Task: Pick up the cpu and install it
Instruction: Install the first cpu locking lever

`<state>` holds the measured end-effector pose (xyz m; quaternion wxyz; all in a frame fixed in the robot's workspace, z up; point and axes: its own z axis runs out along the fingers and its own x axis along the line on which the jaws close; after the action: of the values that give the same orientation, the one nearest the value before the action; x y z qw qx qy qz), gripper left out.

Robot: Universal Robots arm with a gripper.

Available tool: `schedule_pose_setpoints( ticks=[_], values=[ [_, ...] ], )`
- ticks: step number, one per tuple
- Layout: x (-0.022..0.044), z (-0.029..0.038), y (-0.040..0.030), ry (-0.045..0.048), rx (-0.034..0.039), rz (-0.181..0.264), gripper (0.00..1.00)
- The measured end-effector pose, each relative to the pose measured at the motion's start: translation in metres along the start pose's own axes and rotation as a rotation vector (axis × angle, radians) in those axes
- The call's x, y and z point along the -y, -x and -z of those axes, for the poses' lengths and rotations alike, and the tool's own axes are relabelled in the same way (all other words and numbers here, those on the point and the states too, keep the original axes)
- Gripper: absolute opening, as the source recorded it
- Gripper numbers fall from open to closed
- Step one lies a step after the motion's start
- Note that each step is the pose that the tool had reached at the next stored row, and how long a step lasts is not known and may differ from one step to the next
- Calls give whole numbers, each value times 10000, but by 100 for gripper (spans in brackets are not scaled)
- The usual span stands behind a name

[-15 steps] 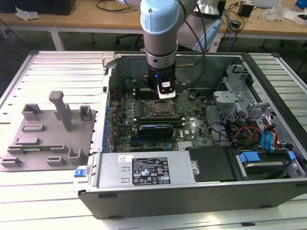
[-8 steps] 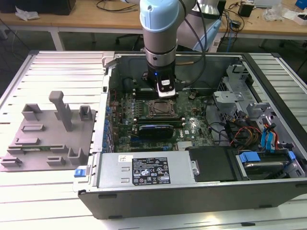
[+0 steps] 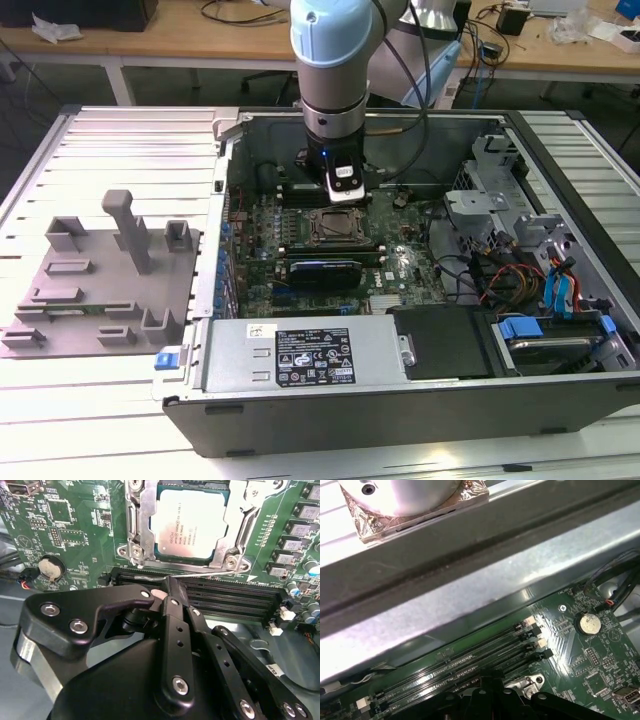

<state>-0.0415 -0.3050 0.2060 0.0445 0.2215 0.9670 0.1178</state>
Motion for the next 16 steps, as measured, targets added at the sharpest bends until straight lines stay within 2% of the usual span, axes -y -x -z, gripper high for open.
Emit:
schedule_pose_setpoints(
  ticks=[16],
  values=[
    [28, -17, 10, 14, -4, -1, 11]
  ],
)
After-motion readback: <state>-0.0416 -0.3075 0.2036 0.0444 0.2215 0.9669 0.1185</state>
